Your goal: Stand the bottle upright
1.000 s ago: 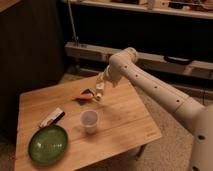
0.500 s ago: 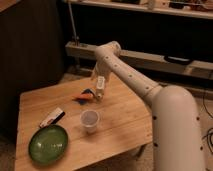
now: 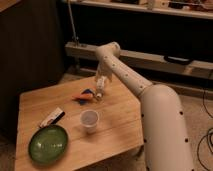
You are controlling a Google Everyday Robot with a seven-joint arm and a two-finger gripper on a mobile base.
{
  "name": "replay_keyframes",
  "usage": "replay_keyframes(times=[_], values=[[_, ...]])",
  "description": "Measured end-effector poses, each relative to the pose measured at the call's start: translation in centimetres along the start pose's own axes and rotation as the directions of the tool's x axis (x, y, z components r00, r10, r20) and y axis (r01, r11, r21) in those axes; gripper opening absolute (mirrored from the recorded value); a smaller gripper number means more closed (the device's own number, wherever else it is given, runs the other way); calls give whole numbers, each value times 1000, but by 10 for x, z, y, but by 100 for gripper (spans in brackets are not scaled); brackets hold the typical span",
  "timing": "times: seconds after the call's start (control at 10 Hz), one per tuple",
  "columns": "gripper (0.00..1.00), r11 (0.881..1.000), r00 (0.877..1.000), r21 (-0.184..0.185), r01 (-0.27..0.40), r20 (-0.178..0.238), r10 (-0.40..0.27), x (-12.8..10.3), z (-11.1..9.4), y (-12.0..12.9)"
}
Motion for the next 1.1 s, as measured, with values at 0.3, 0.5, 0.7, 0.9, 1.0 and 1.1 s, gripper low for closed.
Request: replay_keyframes(times=[0.3, 0.5, 0.7, 0.9, 1.0, 1.1], values=[[62, 1000, 999, 8, 13, 35, -13, -6, 16, 7], [62, 999, 999, 20, 27, 40, -28, -10, 24, 4], [62, 999, 999, 20, 36, 28, -37, -11, 27, 7], [62, 999, 999, 24, 46, 23, -47, -10, 32, -1], [62, 999, 999, 19, 44, 23, -44, -9, 38, 1], [62, 999, 999, 17, 43, 28, -43, -9, 43, 1]])
